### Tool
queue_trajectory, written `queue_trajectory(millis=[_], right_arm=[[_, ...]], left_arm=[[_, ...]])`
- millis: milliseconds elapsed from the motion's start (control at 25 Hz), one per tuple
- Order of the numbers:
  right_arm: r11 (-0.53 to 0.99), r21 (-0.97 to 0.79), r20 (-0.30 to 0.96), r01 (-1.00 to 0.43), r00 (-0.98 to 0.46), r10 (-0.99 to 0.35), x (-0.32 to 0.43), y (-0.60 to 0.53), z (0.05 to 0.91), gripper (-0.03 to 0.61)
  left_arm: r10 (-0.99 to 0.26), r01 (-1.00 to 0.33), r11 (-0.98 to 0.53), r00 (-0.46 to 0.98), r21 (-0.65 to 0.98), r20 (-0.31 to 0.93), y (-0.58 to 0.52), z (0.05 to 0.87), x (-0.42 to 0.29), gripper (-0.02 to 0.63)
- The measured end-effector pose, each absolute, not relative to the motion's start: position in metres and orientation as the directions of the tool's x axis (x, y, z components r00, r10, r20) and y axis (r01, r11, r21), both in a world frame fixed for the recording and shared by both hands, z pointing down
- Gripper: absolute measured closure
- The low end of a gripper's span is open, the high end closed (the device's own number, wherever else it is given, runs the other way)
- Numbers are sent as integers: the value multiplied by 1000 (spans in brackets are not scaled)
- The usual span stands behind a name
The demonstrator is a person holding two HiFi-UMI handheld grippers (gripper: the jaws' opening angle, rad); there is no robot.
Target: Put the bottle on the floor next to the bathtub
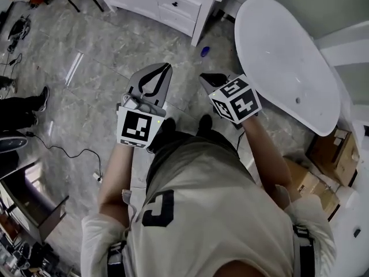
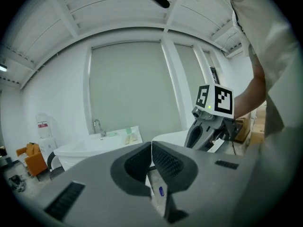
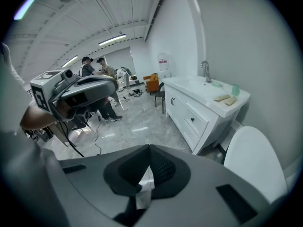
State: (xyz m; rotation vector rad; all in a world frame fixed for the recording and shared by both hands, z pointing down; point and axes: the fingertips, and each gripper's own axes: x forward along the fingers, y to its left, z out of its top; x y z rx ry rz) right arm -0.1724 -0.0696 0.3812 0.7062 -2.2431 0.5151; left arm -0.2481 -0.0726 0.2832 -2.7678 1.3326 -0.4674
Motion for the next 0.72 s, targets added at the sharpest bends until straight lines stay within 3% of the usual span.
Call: queue_trajectory(millis=[720], right_arm=[[784, -140, 742, -605, -588, -322, -165, -61, 379, 552]], left_arm=[[-758, -761, -634, 579, -134, 298, -66, 300, -251, 554]])
